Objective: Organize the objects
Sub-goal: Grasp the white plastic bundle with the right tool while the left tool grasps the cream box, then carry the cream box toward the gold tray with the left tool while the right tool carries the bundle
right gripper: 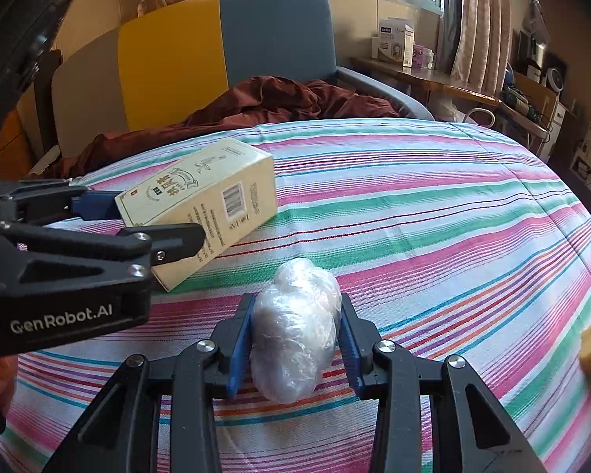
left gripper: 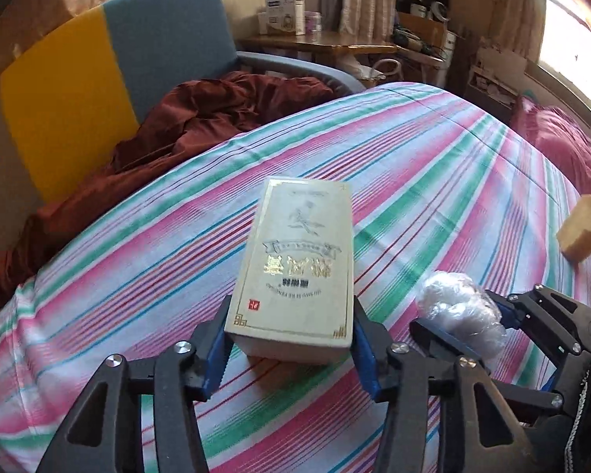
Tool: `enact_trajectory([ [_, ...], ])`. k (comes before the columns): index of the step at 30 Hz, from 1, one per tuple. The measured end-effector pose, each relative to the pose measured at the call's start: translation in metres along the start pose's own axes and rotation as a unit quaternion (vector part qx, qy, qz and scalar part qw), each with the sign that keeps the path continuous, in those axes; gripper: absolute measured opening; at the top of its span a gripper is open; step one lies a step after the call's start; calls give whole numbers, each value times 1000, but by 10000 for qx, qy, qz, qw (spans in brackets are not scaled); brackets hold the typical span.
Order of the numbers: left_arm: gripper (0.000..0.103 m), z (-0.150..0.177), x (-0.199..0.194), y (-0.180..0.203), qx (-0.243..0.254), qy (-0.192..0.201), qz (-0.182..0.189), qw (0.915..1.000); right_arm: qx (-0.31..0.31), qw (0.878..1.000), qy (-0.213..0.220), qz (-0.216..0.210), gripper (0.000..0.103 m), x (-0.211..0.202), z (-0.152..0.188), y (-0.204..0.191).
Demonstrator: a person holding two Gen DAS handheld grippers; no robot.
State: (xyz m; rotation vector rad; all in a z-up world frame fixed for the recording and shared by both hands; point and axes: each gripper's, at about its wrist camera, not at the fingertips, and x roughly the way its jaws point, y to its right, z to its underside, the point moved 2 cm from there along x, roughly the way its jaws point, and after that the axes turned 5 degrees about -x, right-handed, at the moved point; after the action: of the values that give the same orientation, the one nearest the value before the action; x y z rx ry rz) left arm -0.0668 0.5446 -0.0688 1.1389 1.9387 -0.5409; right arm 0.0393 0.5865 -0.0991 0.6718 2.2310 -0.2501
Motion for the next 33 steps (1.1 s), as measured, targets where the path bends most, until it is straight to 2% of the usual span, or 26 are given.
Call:
enact_trajectory([
  [7,51,29,-15,-8,-411,423,-431,9973,-11,10000,5,48,40,0,0,-1],
  [16,51,63,-51,-11,-671,816,-680,9921,39,9998,51,200,39,-3,1,1],
  [27,51,105,-90,-4,-682,1077,-783,9888,-358,9966,616,425,39,-33,1,-19],
  [33,51,126,-114,0,-713,1150,-767,9878,-441,9951,760,445,39,-38,2,-24],
])
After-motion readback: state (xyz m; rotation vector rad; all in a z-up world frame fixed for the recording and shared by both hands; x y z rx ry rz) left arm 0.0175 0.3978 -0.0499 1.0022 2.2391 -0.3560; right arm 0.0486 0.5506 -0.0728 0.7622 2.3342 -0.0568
